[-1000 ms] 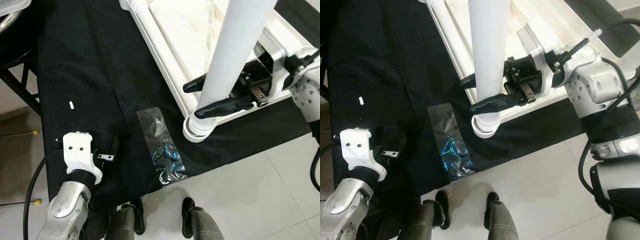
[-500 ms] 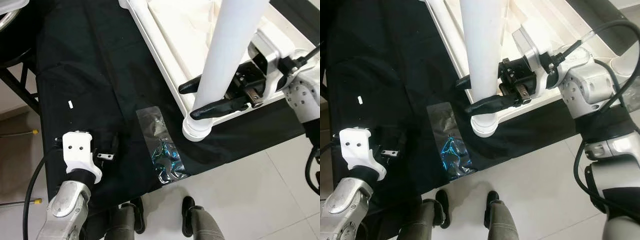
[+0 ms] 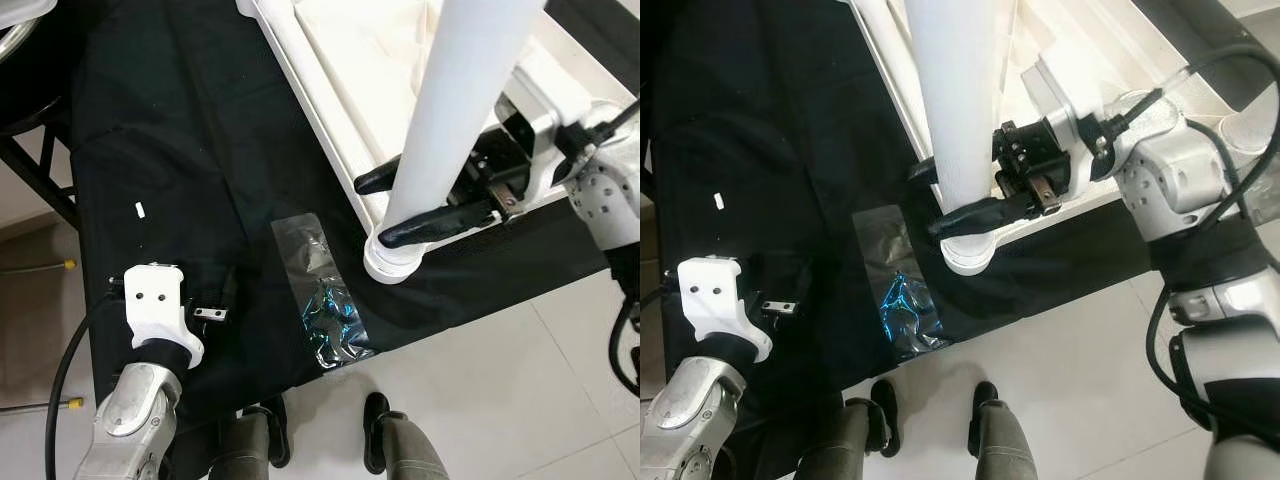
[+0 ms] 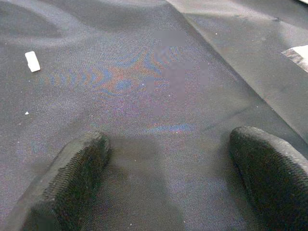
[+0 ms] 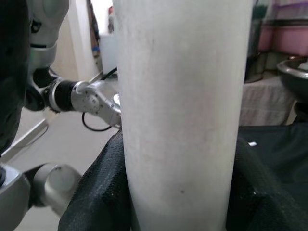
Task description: Building children table
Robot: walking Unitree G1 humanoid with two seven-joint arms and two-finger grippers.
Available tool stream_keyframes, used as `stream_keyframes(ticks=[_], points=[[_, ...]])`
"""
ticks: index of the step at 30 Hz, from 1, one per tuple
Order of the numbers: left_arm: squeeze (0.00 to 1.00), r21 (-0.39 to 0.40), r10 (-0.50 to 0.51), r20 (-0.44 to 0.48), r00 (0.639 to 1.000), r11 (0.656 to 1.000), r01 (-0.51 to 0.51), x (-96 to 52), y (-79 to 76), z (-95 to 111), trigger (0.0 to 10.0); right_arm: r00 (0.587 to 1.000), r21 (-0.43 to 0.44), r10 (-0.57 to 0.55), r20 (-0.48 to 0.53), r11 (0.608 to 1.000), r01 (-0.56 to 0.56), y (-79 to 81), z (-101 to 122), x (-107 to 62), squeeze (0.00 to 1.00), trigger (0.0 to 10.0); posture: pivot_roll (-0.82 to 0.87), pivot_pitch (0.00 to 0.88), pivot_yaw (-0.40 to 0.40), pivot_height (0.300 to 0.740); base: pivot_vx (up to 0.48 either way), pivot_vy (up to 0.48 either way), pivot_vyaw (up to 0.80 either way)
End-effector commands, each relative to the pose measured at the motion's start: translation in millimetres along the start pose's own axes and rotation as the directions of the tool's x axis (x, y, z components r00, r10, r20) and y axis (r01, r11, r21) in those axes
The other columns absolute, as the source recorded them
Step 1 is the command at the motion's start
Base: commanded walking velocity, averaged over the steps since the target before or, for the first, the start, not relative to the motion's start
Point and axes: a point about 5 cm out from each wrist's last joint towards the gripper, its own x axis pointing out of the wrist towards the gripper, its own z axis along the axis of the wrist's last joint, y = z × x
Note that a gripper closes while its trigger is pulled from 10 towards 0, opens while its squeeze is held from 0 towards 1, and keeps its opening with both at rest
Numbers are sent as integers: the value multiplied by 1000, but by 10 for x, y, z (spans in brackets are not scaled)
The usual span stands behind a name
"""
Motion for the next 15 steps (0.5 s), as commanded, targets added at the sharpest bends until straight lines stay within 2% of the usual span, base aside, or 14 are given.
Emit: stream_keyframes(ticks=[1,10,15], points=[[0,-2,16,-82,996,1000,-16,-43,24,-150,10000,999,78,16,-43,997,-12,46,-198,79,0,10000,112,451,40,740,0,0,0],[0,-5,11,-83,997,1000,-11,-13,19,-161,10000,994,109,-102,-35,988,106,140,-223,23,0,10000,98,451,47,740,0,0,0],[0,-5,7,-83,996,1000,-7,-4,23,-165,10000,992,116,-123,-22,985,125,167,-215,9,0,10000,96,449,50,740,0,0,0]])
